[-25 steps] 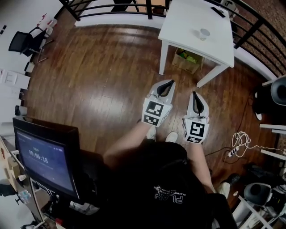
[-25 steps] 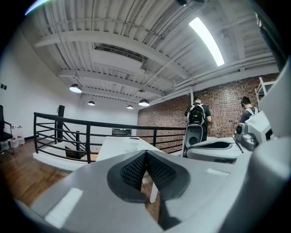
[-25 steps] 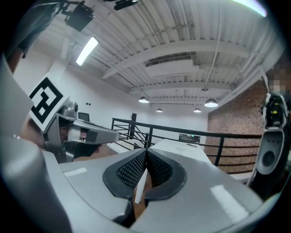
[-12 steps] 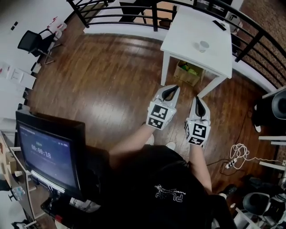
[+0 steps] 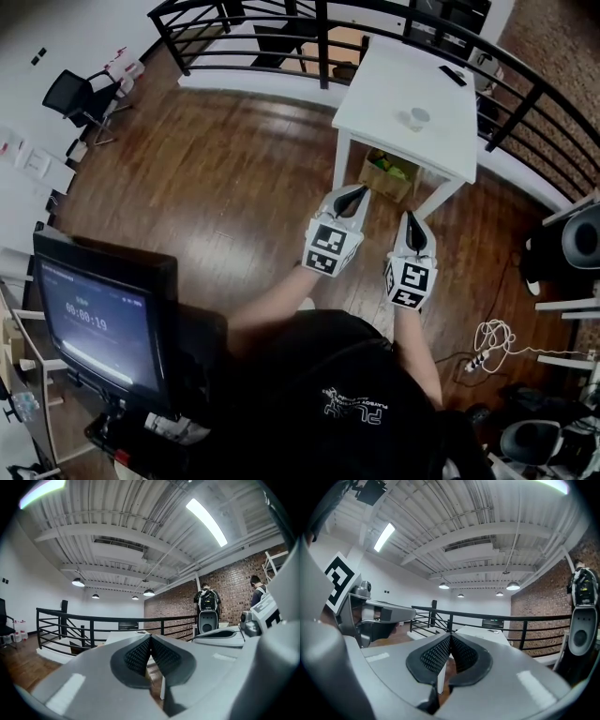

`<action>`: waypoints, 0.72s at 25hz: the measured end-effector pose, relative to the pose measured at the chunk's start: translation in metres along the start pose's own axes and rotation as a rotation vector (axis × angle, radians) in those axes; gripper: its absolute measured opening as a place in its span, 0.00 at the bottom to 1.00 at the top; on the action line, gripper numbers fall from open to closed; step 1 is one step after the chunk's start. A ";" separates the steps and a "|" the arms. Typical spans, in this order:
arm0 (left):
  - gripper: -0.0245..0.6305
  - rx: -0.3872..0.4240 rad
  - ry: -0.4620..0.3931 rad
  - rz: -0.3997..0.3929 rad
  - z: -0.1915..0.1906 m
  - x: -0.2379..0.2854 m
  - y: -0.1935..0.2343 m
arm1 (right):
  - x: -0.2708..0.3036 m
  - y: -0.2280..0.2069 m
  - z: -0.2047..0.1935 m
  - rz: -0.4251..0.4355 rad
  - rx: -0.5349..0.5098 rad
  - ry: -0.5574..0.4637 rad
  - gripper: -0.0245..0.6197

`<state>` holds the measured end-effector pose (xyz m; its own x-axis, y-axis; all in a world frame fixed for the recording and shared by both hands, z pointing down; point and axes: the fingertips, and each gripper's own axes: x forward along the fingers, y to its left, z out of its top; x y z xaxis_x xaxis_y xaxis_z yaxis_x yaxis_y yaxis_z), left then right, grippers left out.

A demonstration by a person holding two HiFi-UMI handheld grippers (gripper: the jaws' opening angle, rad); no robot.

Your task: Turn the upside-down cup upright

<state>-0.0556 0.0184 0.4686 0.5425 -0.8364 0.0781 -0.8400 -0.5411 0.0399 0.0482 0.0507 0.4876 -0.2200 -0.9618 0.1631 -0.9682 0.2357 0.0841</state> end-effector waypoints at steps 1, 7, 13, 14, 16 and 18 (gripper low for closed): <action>0.04 0.005 0.002 0.000 0.001 0.001 0.000 | 0.002 -0.002 0.000 -0.002 -0.002 0.008 0.06; 0.04 0.030 0.009 -0.006 0.010 0.005 -0.001 | 0.006 -0.009 0.000 -0.018 -0.014 0.024 0.06; 0.04 0.036 0.012 -0.007 0.010 0.004 -0.005 | 0.003 -0.011 0.003 -0.023 -0.012 0.011 0.05; 0.04 0.037 0.014 -0.008 0.010 0.004 -0.005 | 0.002 -0.011 0.004 -0.024 -0.011 0.008 0.06; 0.04 0.036 0.016 -0.011 0.010 0.005 -0.007 | 0.001 -0.012 0.005 -0.026 -0.009 0.004 0.06; 0.04 0.038 0.018 -0.015 0.010 0.004 -0.011 | -0.002 -0.013 0.004 -0.028 -0.011 0.002 0.06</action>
<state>-0.0448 0.0204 0.4587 0.5549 -0.8264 0.0956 -0.8304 -0.5571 0.0036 0.0604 0.0494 0.4826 -0.1928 -0.9678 0.1622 -0.9725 0.2104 0.0997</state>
